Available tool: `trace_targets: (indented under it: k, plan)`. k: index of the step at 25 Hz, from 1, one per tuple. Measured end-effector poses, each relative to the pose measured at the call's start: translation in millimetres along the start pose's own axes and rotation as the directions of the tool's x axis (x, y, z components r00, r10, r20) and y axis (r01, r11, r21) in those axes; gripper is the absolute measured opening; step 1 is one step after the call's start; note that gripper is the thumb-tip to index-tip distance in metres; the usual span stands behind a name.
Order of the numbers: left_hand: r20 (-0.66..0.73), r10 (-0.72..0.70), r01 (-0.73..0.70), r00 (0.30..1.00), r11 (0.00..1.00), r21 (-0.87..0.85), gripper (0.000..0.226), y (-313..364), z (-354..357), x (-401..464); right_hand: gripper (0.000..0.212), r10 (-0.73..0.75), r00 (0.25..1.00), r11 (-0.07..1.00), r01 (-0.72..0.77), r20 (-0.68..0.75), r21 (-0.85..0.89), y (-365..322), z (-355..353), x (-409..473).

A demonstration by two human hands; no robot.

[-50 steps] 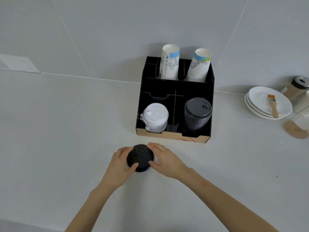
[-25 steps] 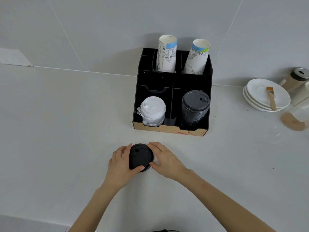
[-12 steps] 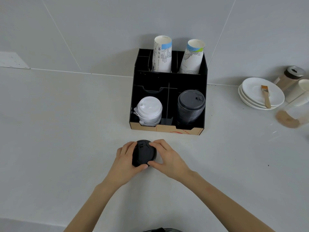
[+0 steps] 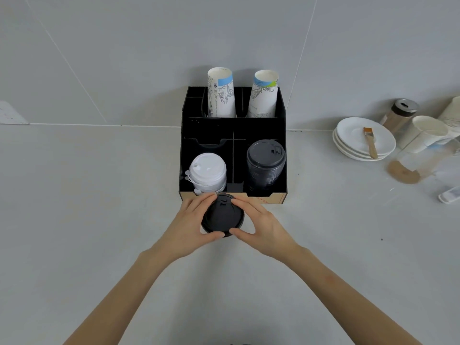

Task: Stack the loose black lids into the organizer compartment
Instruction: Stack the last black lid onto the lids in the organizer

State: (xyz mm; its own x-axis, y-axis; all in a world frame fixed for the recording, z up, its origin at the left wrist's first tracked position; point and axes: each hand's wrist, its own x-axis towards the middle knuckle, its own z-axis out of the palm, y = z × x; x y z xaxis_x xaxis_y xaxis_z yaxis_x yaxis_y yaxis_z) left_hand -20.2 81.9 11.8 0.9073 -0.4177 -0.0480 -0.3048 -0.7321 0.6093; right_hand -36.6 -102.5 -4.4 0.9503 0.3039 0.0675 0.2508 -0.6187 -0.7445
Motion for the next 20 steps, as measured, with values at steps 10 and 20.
trace_targets:
  k: [10, 20]
  plan:
    - [-0.065, 0.097, -0.096, 0.993, 0.995, 0.02, 0.069, 30.6, -10.4, 50.7, 0.046, 0.022, 0.962, 0.999, -0.035, -0.273, -0.041, 13.2, -41.6, 7.2]
    - [-0.117, 0.174, -0.174, 0.978, 0.985, 0.013, 0.059, 56.1, -16.6, 98.3, 0.041, 0.12, 0.889, 0.993, -0.109, -0.442, 0.051, 14.3, -70.4, 24.2]
